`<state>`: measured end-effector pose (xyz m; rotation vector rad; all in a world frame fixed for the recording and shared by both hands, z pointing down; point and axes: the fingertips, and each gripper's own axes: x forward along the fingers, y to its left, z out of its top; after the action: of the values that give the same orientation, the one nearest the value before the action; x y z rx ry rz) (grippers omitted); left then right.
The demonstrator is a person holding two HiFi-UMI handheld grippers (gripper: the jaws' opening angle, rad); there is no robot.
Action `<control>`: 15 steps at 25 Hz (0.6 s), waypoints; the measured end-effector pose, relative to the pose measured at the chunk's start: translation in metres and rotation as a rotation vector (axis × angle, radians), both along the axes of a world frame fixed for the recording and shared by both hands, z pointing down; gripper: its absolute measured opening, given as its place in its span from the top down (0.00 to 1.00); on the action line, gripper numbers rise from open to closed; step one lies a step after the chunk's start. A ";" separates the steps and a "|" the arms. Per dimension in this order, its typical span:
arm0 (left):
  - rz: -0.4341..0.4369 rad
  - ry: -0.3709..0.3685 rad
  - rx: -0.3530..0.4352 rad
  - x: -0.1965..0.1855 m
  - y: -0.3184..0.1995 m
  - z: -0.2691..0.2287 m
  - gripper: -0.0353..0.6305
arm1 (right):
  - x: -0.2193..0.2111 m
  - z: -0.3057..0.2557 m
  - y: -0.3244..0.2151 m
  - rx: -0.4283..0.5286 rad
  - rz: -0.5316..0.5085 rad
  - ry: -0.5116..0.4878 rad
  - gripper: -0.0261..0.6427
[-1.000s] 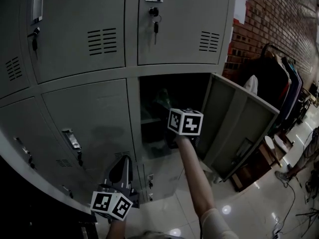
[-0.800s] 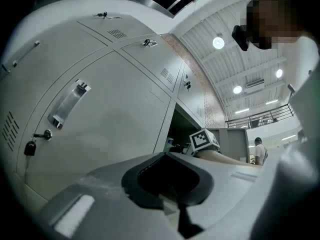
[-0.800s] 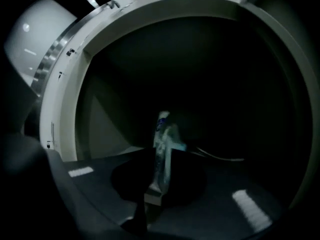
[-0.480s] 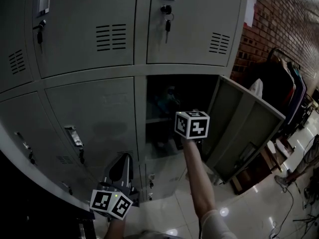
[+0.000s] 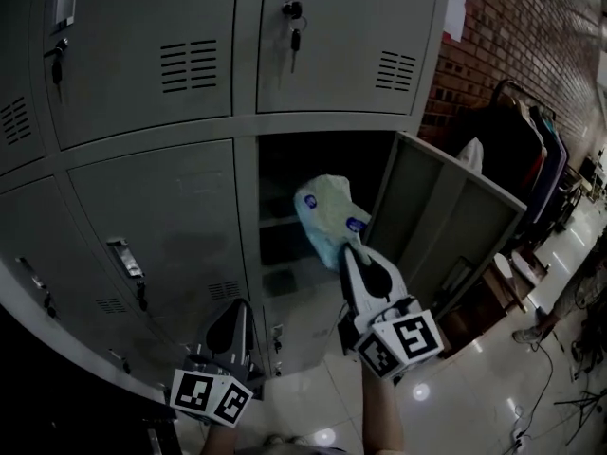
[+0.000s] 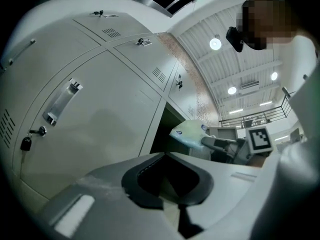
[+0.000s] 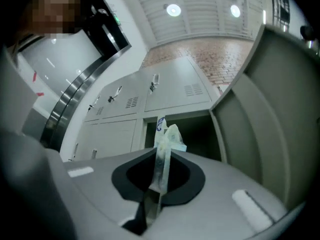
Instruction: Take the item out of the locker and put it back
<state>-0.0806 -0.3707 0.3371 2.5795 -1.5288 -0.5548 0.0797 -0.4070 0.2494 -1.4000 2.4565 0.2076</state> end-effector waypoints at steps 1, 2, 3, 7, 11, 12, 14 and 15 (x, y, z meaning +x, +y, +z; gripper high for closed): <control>0.004 -0.015 0.003 0.003 0.002 0.001 0.94 | 0.004 0.008 0.017 0.010 0.017 -0.002 0.94; 0.008 -0.027 0.005 0.006 0.004 0.003 0.94 | 0.007 0.017 0.032 0.007 0.017 -0.022 0.94; 0.013 -0.033 0.005 0.009 0.005 0.005 0.94 | 0.010 0.027 0.046 -0.008 0.004 -0.056 0.94; 0.025 -0.030 0.004 0.011 0.012 0.007 0.94 | 0.019 0.072 0.073 -0.076 -0.006 -0.093 0.94; 0.041 -0.040 0.011 0.016 0.018 0.006 0.94 | 0.024 0.088 0.081 -0.110 0.023 -0.078 0.94; 0.047 -0.042 0.013 0.018 0.019 0.006 0.94 | 0.024 0.088 0.083 -0.107 0.028 -0.077 0.94; 0.057 -0.044 0.015 0.020 0.022 0.006 0.94 | 0.024 0.086 0.086 -0.099 0.033 -0.073 0.94; 0.059 -0.044 0.014 0.021 0.023 0.006 0.94 | 0.023 0.085 0.087 -0.097 0.029 -0.077 0.94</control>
<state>-0.0598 -0.3480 0.3433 2.6547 -1.4618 -0.5084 0.1025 -0.3203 0.3347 -1.4559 2.4136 0.0403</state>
